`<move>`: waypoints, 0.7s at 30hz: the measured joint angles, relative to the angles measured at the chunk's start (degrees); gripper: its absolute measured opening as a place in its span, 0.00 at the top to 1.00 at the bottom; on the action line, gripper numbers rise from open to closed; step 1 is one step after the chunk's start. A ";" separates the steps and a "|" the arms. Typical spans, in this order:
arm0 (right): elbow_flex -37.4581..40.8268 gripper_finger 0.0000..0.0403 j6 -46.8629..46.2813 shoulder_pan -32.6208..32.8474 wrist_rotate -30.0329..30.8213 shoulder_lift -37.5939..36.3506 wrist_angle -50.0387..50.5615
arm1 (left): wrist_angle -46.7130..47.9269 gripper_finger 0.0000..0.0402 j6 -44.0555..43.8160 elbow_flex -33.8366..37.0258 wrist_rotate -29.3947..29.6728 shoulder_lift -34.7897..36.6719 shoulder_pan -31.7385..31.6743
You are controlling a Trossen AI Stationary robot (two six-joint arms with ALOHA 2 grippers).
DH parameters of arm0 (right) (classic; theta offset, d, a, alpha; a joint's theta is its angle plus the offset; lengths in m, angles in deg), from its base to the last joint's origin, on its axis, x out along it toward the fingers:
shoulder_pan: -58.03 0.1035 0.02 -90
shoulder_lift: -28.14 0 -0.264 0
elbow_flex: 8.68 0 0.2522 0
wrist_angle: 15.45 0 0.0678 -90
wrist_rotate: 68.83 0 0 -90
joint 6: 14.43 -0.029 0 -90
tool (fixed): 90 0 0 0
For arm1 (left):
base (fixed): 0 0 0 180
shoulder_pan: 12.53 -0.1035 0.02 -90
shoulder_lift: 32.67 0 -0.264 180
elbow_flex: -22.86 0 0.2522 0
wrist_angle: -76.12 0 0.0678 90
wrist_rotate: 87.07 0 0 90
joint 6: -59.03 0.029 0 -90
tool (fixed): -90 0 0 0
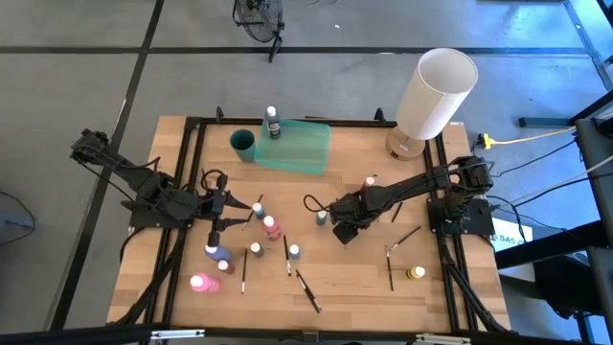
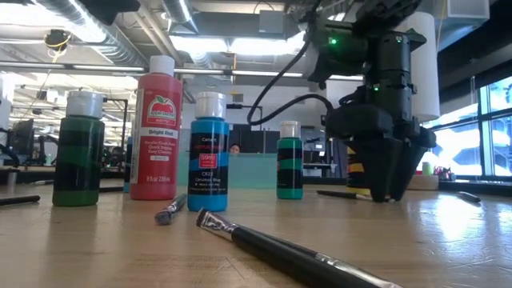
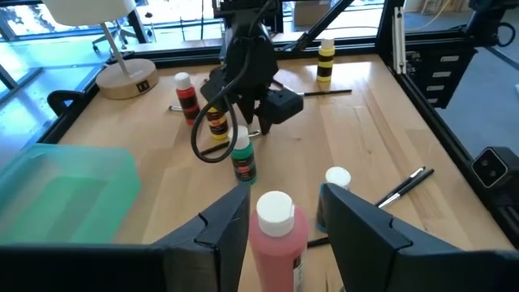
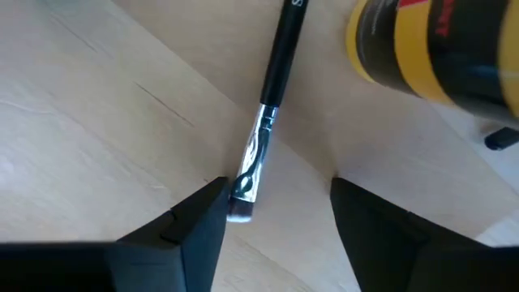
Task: Pick & Place Paint Supplies
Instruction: Put the silver paintbrush into the green cup
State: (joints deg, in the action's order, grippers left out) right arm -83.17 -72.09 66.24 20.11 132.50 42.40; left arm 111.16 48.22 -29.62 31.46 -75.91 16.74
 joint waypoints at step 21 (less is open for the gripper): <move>0.07 0.77 0.01 -0.13 -0.07 0.00 -0.13 | 0.52 0.62 -0.01 0.00 -0.09 0.00 0.00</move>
State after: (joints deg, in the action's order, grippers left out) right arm -83.11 -72.08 66.11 20.04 132.50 42.27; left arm 111.68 48.21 -29.62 31.38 -75.91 16.74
